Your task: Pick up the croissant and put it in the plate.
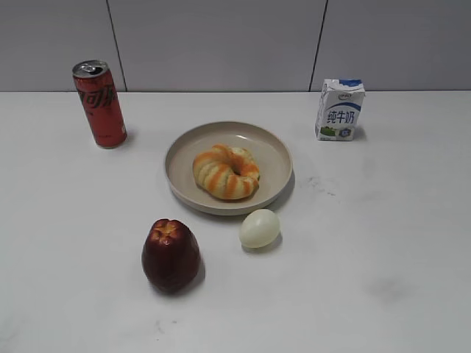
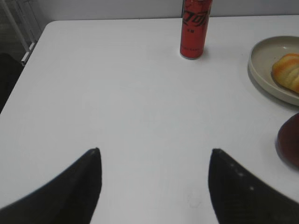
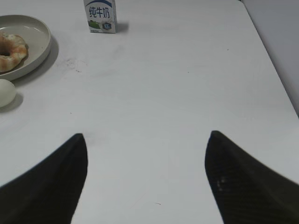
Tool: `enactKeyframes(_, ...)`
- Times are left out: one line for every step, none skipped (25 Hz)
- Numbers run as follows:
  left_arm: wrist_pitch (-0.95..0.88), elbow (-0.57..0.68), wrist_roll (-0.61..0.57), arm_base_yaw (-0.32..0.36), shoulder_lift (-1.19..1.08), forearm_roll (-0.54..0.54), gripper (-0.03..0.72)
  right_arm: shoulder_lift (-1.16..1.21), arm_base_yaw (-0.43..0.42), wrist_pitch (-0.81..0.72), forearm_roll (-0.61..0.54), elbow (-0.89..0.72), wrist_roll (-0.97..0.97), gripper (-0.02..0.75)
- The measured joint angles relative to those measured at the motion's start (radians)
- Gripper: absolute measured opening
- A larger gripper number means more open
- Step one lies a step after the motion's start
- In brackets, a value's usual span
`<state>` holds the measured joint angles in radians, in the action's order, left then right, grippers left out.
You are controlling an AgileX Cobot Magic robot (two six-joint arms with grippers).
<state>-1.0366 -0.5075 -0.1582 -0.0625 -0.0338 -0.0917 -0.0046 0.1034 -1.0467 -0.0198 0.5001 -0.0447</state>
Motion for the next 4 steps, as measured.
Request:
enactKeyframes(0.0,0.0,0.0,0.001,0.018,0.0,0.512,0.0,0.0,0.0,0.0,0.0,0.0,0.593)
enactKeyframes(0.0,0.0,0.0,0.002,0.029,0.0,0.508,0.0,0.0,0.0,0.0,0.0,0.0,0.593)
enactKeyframes(0.0,0.0,0.0,0.003,0.035,0.0,0.503,0.0,0.0,0.0,0.0,0.0,0.0,0.593)
enactKeyframes(0.0,0.0,0.0,0.003,0.037,0.0,0.498,0.0,0.0,0.0,0.0,0.0,0.0,0.593)
